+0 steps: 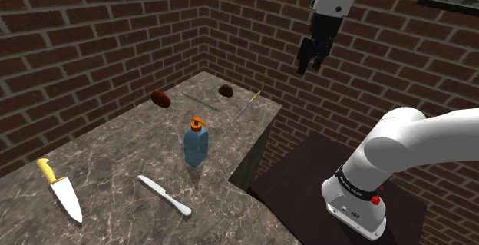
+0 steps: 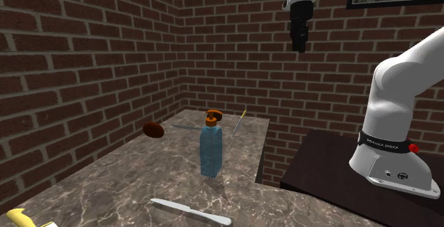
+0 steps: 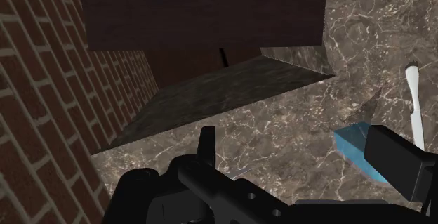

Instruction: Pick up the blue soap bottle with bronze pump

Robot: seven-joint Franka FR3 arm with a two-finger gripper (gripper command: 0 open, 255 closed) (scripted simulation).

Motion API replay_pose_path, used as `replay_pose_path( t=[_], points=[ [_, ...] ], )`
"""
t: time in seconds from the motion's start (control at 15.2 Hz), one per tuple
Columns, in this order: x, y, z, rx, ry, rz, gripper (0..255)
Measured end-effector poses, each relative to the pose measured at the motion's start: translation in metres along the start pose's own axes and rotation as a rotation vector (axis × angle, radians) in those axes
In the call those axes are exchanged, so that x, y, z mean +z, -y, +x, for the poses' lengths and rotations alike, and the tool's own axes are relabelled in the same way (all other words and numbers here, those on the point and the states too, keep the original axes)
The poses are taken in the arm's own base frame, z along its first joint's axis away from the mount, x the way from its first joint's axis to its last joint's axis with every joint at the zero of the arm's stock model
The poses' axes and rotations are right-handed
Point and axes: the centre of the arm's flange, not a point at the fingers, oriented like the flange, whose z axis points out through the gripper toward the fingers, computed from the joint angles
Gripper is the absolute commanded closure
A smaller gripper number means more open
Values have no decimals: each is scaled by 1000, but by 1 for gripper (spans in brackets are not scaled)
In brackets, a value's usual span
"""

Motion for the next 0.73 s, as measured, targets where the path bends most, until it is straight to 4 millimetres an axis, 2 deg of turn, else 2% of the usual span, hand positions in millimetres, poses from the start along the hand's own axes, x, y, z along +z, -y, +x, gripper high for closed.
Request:
replay_pose_path(
  t=[0.13,0.26,0.53,0.73],
  points=[
    [3,4,3,-1,-1,-1,0],
    [12,21,14,-3,-3,-6,0],
    [31,60,37,-6,-9,-17,0],
    [55,92,54,-8,-14,-26,0]
  ],
)
